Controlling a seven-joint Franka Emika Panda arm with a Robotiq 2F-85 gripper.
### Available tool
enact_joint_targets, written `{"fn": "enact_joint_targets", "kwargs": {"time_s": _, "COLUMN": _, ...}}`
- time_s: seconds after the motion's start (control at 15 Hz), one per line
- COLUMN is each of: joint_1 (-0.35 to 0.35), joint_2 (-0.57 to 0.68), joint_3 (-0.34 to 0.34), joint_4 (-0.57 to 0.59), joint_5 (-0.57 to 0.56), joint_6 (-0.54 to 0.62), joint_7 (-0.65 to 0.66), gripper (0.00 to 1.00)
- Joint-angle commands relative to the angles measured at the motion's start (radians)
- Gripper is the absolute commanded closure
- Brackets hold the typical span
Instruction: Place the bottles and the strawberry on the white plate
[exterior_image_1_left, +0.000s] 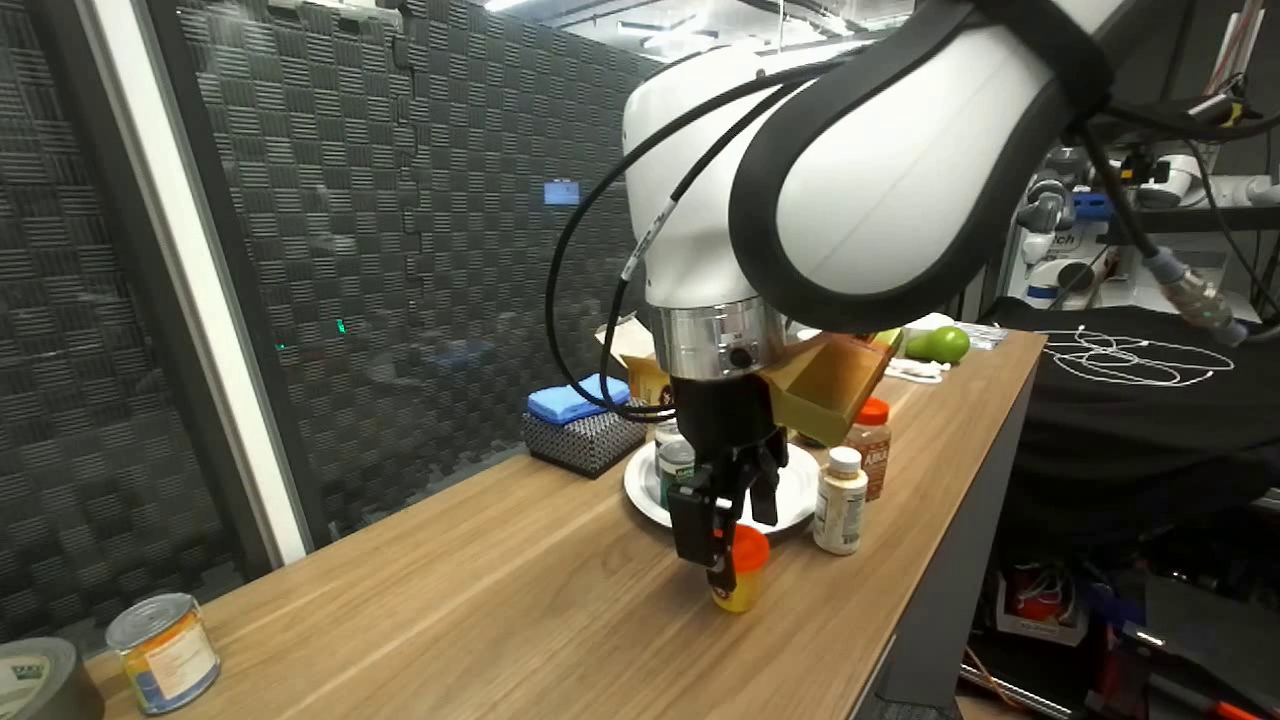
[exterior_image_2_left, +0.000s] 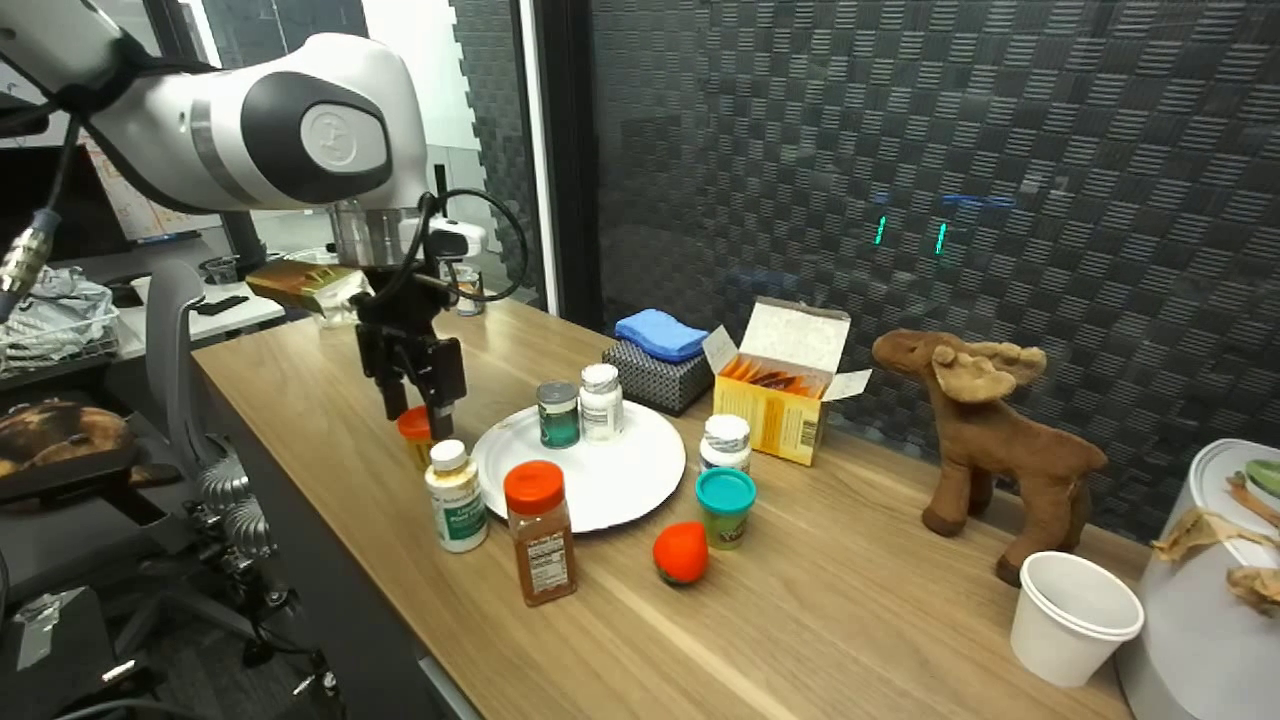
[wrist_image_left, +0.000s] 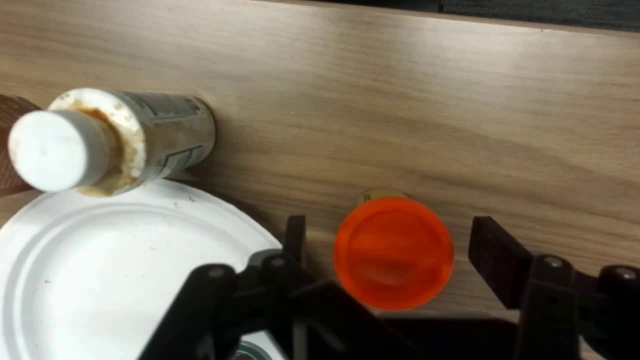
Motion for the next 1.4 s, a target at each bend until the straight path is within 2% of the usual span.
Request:
{"fn": "enact_joint_targets", "kwargs": {"time_s": 0.0, "joint_1": -0.007, "joint_2": 0.009, "joint_3": 0.001, "joint_4": 0.014, "joint_5": -0.009, "joint_6": 0.02, "joint_7": -0.019, "gripper": 0.47}}
{"fn": "enact_joint_targets", "kwargs": {"time_s": 0.2, "joint_1": -0.006, "joint_2": -0.001, "joint_3": 0.001, "joint_4": 0.011, "joint_5": -0.017, "joint_6": 0.021, "joint_7": -0.018, "gripper": 0.69}}
{"fn": "enact_joint_targets", "kwargs": {"time_s": 0.27, "joint_1": -0.004, "joint_2": -0.012, "joint_3": -0.001, "joint_4": 0.008, "joint_5": -0.028, "joint_6": 0.019, "joint_7": -0.013, "gripper": 0.71}}
{"fn": "enact_joint_targets", "kwargs": {"time_s": 0.67, "joint_1": -0.021, "joint_2": -0.136, "joint_3": -0.015, "joint_4": -0.013, "joint_5": -0.071, "joint_6": -0.024, "joint_7": 0.009, "gripper": 0.71}}
{"fn": "enact_joint_targets", "kwargs": {"time_s": 1.33, "joint_1": -0.097, "joint_2": -0.025, "joint_3": -0.061, "joint_4": 0.07, "joint_5": -0.068, "joint_6": -0.046, "joint_7": -0.017, "gripper": 0.71}}
